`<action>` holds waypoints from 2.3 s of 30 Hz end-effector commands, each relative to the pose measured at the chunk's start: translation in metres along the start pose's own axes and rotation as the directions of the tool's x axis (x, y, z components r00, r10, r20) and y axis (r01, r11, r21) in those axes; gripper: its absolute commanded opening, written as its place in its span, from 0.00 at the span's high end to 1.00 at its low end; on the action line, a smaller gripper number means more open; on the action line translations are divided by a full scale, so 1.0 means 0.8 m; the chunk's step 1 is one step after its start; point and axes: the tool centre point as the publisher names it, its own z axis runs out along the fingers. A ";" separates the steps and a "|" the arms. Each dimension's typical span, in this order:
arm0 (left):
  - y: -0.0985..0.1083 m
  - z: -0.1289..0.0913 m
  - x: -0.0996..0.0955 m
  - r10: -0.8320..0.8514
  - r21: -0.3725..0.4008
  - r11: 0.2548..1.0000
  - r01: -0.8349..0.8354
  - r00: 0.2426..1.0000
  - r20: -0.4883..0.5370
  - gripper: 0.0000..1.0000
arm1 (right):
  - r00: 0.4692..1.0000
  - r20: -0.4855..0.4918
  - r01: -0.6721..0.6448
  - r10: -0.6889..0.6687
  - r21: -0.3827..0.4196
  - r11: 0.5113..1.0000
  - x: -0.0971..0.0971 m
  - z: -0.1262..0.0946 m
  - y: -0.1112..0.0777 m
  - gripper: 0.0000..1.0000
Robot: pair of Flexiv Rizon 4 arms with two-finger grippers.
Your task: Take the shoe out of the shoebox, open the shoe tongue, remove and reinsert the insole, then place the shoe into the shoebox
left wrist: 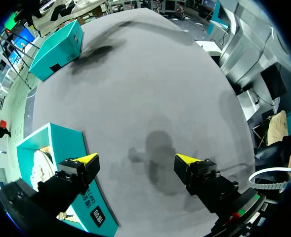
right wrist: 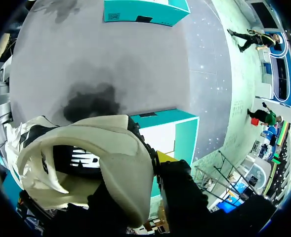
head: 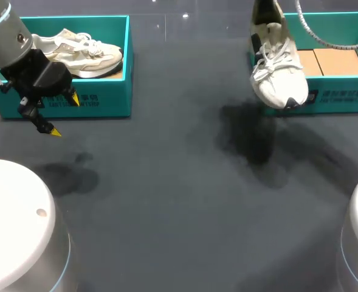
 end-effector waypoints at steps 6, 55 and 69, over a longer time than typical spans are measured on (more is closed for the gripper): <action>0.000 -0.001 0.000 0.000 -0.002 1.000 0.000 1.000 -0.001 0.00 | 1.000 -0.009 0.001 -0.001 -0.046 0.999 -0.006 0.004 -0.018 1.00; 0.000 -0.001 0.000 0.000 -0.002 1.000 0.000 1.000 -0.001 0.00 | 0.751 0.042 -0.660 0.659 0.103 0.744 -0.166 0.110 -0.264 1.00; 0.000 -0.001 0.000 0.000 -0.002 1.000 0.000 1.000 -0.001 0.00 | 0.401 0.108 -0.910 0.910 0.159 0.382 -0.086 0.116 -0.311 1.00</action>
